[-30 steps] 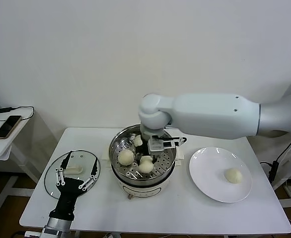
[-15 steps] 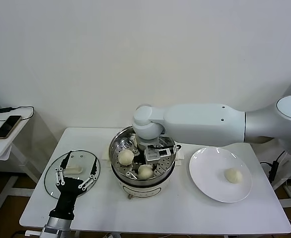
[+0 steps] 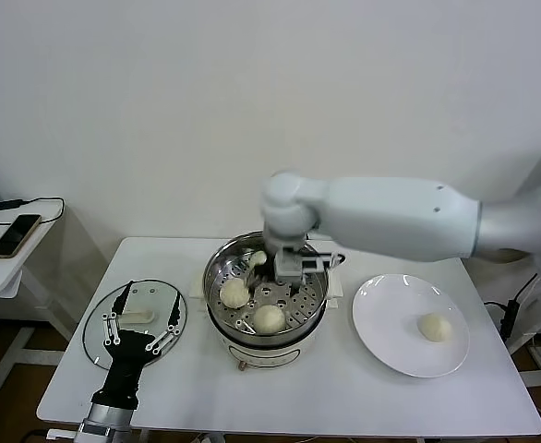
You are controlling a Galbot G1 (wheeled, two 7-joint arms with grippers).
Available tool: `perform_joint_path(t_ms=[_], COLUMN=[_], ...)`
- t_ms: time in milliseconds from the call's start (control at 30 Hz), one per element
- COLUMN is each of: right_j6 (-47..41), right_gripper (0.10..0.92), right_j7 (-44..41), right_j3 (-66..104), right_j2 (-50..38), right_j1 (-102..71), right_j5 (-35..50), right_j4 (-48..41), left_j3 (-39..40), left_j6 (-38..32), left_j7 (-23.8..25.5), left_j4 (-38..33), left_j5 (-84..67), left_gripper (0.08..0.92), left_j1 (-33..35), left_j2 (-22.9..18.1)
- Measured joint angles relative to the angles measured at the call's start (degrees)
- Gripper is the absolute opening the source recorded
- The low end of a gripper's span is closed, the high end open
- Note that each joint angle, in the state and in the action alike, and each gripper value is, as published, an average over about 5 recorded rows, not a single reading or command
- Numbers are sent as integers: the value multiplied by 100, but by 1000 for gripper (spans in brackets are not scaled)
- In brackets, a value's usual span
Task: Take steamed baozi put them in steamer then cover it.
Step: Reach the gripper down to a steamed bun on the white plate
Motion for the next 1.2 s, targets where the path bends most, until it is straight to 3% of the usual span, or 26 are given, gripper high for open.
perform_joint_path(t_ms=[433,867,1200], right_j6=[-1614,-2091,-2235], right_gripper=[823,823,823], right_j7=[-278,-177,271], right_j3=[131,312,505], right_j2=[-1581,-2675,-2891], right_j1=[-128,-1235,-2075], right_j5=[1027,972,942], right_j4=[-1449,-1942,-2073], left_j3=[58,12,24], left_j6=[46,66,75], left_j7=[8,8,6], left_j4=[-19,-55,-73], left_j5=[39,76,125], left_gripper=[823,823,823], left_j1=[-32,38,58], left_j2=[11,-31,-63])
